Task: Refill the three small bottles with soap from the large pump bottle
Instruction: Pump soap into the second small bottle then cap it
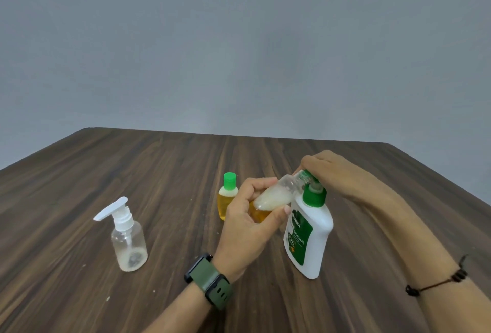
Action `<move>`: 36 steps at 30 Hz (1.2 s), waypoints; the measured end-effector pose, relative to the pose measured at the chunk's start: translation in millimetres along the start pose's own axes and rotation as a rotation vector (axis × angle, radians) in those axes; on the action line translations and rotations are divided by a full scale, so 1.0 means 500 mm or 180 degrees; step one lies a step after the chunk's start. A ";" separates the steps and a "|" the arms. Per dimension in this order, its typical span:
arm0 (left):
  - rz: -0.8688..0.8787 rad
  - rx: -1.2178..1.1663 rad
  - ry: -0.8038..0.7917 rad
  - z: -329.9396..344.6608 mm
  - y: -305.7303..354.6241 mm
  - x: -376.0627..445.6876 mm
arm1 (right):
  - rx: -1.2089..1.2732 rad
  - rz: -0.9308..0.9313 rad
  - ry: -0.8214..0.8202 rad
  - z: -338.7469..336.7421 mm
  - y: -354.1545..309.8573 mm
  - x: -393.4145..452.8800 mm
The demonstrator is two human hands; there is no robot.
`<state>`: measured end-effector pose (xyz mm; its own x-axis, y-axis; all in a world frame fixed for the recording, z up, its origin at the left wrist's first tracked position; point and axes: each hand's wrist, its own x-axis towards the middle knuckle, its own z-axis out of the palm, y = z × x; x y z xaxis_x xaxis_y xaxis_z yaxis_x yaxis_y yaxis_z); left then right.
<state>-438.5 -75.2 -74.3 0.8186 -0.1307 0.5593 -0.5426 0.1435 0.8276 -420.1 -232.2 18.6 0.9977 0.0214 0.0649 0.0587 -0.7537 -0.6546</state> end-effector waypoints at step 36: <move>0.0013 0.0024 -0.0052 0.004 0.001 -0.001 | -0.0020 -0.0047 0.0106 0.000 0.000 -0.016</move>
<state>-439.5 -77.2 -74.0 0.8132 -0.1463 0.5633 -0.5473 0.1367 0.8257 -428.1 -232.4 18.4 0.9950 0.0107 0.0998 0.0732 -0.7576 -0.6486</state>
